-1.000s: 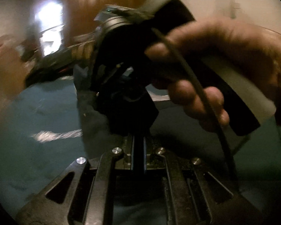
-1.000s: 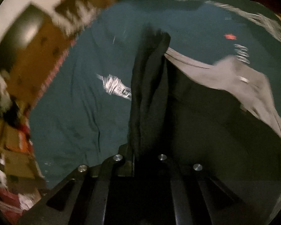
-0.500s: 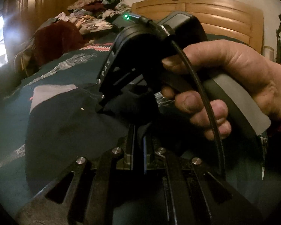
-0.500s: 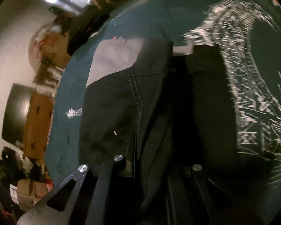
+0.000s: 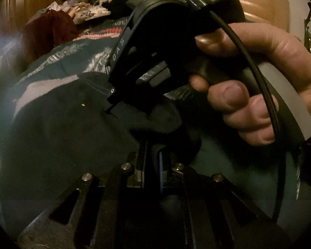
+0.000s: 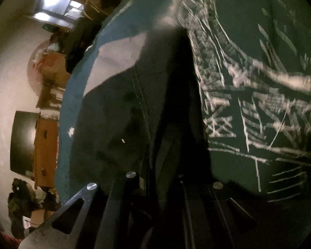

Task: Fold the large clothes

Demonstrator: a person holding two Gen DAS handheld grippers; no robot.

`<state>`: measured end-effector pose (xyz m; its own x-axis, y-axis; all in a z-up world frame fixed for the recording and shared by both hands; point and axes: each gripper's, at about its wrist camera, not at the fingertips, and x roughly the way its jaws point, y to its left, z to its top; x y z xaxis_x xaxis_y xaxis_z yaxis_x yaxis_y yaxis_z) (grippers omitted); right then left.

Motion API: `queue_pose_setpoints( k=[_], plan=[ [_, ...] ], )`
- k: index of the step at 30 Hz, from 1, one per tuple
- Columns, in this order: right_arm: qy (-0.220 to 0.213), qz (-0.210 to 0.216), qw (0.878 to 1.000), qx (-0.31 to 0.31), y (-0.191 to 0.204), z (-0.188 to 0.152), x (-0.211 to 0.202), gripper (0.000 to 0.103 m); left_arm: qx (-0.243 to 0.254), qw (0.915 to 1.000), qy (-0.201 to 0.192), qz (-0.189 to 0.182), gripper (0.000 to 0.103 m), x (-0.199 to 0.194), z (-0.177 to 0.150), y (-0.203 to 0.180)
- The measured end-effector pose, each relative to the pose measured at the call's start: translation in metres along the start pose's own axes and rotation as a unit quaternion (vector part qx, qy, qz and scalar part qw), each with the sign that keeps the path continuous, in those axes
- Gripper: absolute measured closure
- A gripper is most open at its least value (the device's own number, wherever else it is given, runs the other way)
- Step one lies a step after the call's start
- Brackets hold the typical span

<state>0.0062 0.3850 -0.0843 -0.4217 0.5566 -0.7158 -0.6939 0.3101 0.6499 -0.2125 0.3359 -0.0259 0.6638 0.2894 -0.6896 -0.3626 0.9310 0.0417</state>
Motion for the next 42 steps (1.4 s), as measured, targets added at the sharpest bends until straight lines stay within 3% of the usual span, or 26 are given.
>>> queue_pose_setpoints(
  k=[3, 7, 9, 10, 11, 12, 14, 16, 22, 25, 26, 27, 28, 29, 31, 32, 34, 36, 38, 42],
  plan=[
    [0.0, -0.012, 1.0, -0.023, 0.008, 0.003, -0.002, 0.097, 0.002, 0.9996, 0.024, -0.013, 0.095, -0.012, -0.003, 0.0],
    [0.02, -0.005, 1.0, -0.012, -0.005, 0.003, 0.013, 0.096, -0.007, 0.9997, 0.008, 0.022, 0.092, -0.064, -0.031, 0.005],
    [0.018, 0.006, 1.0, -0.006, -0.006, 0.002, 0.01, 0.087, -0.032, 0.998, -0.004, 0.055, 0.091, -0.097, -0.049, 0.018],
    [0.017, 0.012, 1.0, -0.003, -0.006, -0.001, 0.005, 0.078, -0.044, 0.9964, -0.009, 0.072, 0.09, -0.109, -0.058, 0.026],
    [0.016, 0.015, 1.0, -0.003, -0.006, -0.003, 0.001, 0.061, -0.054, 0.9945, -0.011, 0.089, 0.084, -0.117, -0.065, 0.033],
    [0.012, 0.022, 1.0, -0.002, -0.004, -0.006, -0.005, 0.052, -0.07, 0.9911, -0.007, 0.113, 0.074, -0.125, -0.075, 0.043],
    [0.0, 0.033, 0.999, -0.004, 0.002, -0.014, -0.016, 0.04, -0.096, 0.9869, -0.001, 0.13, 0.057, -0.126, -0.085, 0.057],
    [-0.01, 0.034, 0.999, -0.006, 0.004, -0.029, -0.029, 0.035, -0.103, 0.9841, 0.006, 0.145, 0.056, -0.12, -0.092, 0.069],
    [-0.019, 0.035, 0.999, -0.015, 0.015, -0.066, -0.044, 0.034, -0.078, 0.9866, 0.005, 0.143, 0.055, -0.093, -0.083, 0.072],
    [-0.024, 0.038, 0.999, -0.027, 0.019, -0.074, -0.048, 0.038, -0.08, 0.9832, 0.008, 0.164, 0.056, -0.083, -0.088, 0.081],
    [-0.026, 0.034, 0.999, -0.031, 0.022, -0.075, -0.045, 0.05, -0.081, 0.9822, 0.019, 0.169, 0.06, -0.079, -0.089, 0.085],
    [-0.026, 0.03, 0.999, -0.034, 0.02, -0.076, -0.044, 0.06, -0.079, 0.9814, 0.029, 0.173, 0.072, -0.078, -0.091, 0.087],
    [-0.024, 0.019, 0.999, -0.035, 0.02, -0.076, -0.04, 0.081, -0.07, 0.9831, 0.042, 0.164, 0.073, -0.076, -0.093, 0.089],
    [-0.024, 0.01, 0.999, -0.03, 0.017, -0.076, -0.038, 0.09, -0.054, 0.9829, 0.05, 0.169, 0.074, -0.075, -0.096, 0.089],
    [-0.025, 0.0, 1.0, -0.004, 0.001, -0.073, -0.034, 0.097, 0.0, 0.9803, 0.074, 0.183, 0.073, -0.073, -0.108, 0.084],
    [-0.029, -0.011, 0.999, 0.016, -0.014, -0.073, -0.036, 0.099, 0.016, 0.9804, 0.08, 0.179, 0.073, -0.072, -0.113, 0.082],
    [-0.021, 0.01, 0.999, 0.042, -0.034, -0.074, -0.033, 0.099, 0.013, 0.9824, 0.075, 0.171, 0.073, -0.081, -0.113, 0.082],
    [-0.014, 0.004, 1.0, 0.02, -0.027, -0.079, -0.031, 0.099, 0.005, 0.9839, 0.074, 0.163, 0.073, -0.091, -0.11, 0.082],
    [-0.014, 0.004, 1.0, 0.003, -0.016, -0.08, -0.032, 0.099, -0.011, 0.9872, 0.045, 0.153, 0.073, -0.114, -0.105, 0.08],
    [-0.016, 0.002, 1.0, 0.008, -0.012, -0.079, -0.032, 0.098, -0.058, 0.983, -0.052, 0.166, 0.072, -0.163, -0.08, 0.083]
  ],
)
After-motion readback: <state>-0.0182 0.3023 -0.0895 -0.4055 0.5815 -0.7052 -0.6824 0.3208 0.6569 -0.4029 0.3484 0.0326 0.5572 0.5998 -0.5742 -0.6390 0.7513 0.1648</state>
